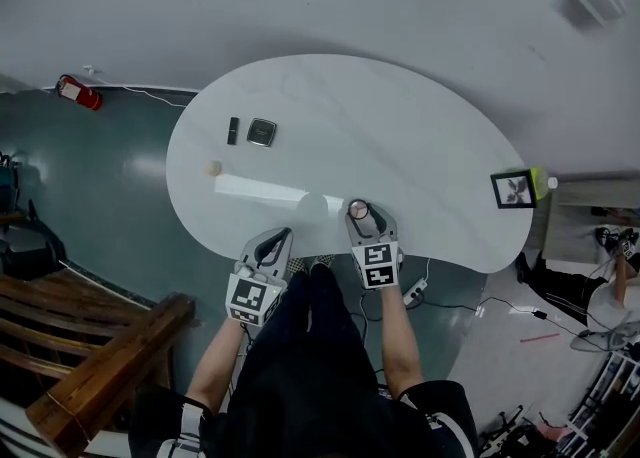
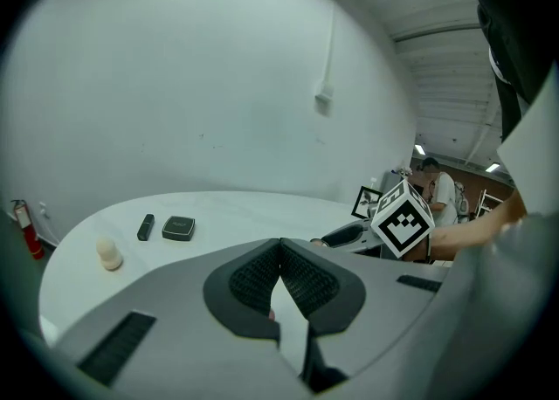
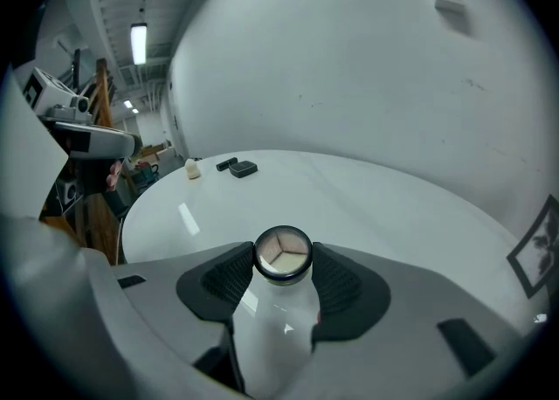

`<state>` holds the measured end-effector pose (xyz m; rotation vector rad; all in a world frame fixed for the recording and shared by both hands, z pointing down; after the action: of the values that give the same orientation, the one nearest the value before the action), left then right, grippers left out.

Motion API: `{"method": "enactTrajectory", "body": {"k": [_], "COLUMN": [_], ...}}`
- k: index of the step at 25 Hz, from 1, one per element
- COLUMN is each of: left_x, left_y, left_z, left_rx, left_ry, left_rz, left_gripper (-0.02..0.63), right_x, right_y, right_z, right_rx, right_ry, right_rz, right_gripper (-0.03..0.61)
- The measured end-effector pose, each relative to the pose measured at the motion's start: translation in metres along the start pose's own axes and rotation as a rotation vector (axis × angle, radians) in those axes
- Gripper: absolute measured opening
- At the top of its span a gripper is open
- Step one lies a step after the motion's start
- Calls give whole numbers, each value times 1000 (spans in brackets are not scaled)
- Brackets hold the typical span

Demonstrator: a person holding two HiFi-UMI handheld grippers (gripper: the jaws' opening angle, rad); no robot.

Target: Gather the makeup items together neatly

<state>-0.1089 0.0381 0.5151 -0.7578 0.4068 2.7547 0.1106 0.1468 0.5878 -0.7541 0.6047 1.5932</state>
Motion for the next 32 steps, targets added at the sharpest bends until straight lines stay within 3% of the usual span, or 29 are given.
{"method": "enactTrajectory", "body": {"k": [13, 22, 32], "left_x": [-32, -33, -20], "left_y": [-5, -9, -13], "left_z": [6, 5, -9], "left_rx": [35, 46, 15], "left_ry": [46, 46, 8], "left_rz": [-25, -40, -51], "left_gripper": [17, 17, 17], "right_x": [-36, -39, -7], "right_y": [-28, -30, -30], "right_z": [27, 29, 2], "right_rx": [-27, -37, -34], "right_ry": [81, 77, -25], "right_rz": [-32, -39, -4], "right_gripper": [232, 232, 233]}}
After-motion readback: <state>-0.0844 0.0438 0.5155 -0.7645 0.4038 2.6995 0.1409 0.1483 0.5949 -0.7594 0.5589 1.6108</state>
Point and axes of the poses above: the fingertips, and each gripper's own axes: x backward along the fingers, y to its left, z out of its underside, the point moved 10 cm from there along x, backward along the fingers, and after that the axes turned 6 degrees about y, right-handed, at the moved point
